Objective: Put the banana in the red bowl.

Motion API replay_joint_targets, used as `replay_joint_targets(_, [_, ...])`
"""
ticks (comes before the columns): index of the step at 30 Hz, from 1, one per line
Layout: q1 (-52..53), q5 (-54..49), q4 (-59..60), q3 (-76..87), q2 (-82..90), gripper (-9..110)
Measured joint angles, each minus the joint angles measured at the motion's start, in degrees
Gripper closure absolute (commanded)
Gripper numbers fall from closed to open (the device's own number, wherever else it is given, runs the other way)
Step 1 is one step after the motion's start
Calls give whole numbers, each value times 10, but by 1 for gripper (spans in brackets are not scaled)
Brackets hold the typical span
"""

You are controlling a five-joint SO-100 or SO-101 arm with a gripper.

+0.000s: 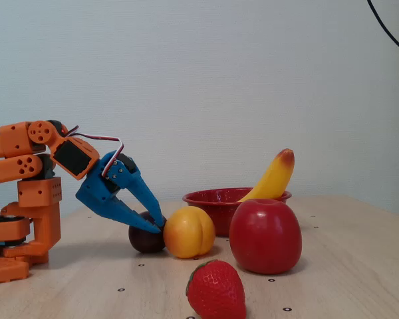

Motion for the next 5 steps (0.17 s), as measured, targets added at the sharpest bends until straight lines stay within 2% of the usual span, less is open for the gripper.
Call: replay_joint_targets(5, [0,0,0,0,0,101])
